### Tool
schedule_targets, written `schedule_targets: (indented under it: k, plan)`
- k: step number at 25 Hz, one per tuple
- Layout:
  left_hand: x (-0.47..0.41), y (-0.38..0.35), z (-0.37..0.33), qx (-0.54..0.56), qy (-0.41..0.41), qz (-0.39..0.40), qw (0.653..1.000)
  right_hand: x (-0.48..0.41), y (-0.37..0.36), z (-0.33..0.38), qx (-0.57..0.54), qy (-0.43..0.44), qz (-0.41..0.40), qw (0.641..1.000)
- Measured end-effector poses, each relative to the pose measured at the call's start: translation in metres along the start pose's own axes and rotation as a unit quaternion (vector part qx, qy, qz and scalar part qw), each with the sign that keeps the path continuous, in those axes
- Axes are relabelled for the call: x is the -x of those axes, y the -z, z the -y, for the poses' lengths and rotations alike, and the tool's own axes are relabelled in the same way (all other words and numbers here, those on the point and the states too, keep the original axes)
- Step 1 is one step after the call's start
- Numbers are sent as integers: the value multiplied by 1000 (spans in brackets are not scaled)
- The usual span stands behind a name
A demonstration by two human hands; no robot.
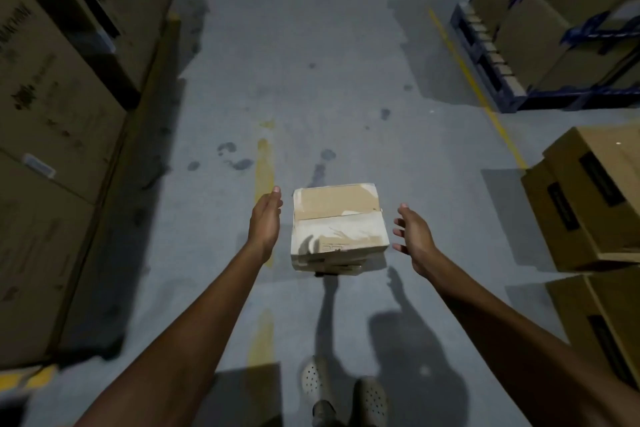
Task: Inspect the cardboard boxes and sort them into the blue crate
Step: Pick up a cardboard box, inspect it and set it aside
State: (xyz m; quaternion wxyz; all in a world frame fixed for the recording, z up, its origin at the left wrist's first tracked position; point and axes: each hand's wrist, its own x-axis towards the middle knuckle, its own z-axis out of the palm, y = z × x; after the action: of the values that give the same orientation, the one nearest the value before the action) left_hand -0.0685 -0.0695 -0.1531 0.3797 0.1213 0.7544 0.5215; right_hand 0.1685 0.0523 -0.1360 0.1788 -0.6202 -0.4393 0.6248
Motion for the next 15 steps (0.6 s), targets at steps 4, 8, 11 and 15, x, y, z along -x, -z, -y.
schedule_targets:
  k: [4, 8, 11, 15]
  plan:
    - [-61, -31, 67, -22, 60, 1, 998, -65, -9, -33, 37, -14, -11, 999]
    - [-105, -62, 135, -43, 88, 0, 995, -134, -11, -77, 61, -9, -21, 998]
    - [-137, -76, 184, -60, 104, -21, 993, -184, -10, -109, 107, 1, -20, 994]
    - [-156, -92, 219, -5, 185, -9, 983, -222, -19, -138, 142, -11, 30, 989]
